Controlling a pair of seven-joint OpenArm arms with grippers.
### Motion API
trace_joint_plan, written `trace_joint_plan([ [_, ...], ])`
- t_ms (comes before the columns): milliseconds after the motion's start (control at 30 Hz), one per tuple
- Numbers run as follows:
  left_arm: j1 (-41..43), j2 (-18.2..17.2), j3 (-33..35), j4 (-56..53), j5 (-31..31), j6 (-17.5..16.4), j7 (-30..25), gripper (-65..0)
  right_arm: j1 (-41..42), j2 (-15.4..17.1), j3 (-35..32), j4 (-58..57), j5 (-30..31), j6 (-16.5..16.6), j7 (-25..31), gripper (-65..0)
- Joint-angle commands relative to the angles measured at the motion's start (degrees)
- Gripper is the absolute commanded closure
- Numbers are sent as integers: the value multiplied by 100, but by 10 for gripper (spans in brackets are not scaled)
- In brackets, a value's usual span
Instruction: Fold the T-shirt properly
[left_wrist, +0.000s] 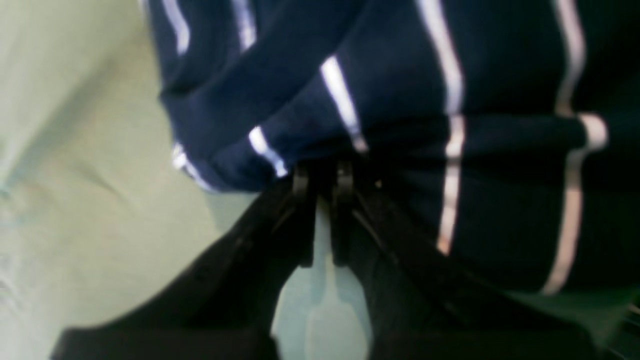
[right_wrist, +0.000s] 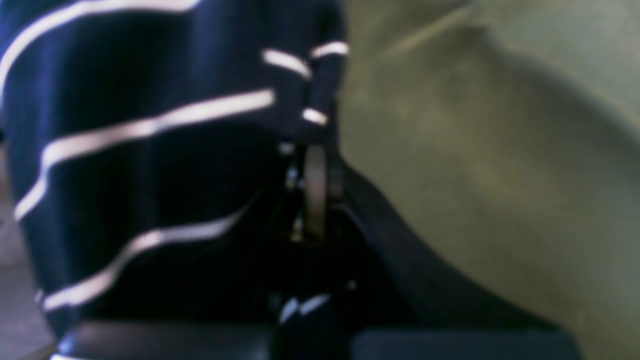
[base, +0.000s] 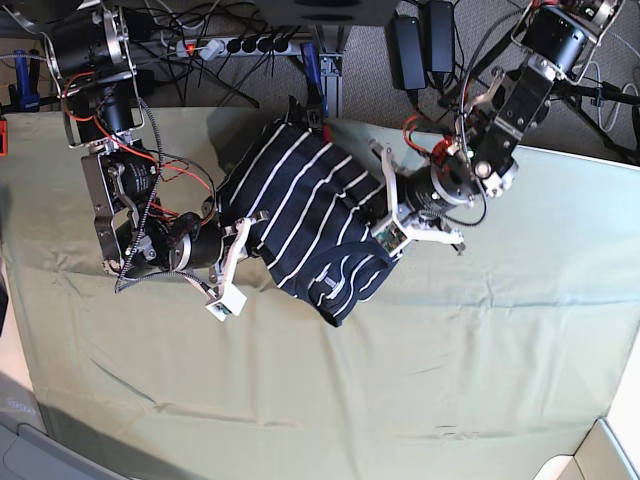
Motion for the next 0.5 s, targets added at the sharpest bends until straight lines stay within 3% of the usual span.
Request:
trace_joint_plan([
  [0,-170,-13,-44,-79,208,85,140,-53,120,33,33,70,168,407,22,0],
  [267,-894,435,-42,-896,205,-164,74,-53,122,48,33,70,164,407,7,0],
  [467,-1436,892,-42,-1574,205,-192,9,-53,122,254,33,70,166,407,7,0],
])
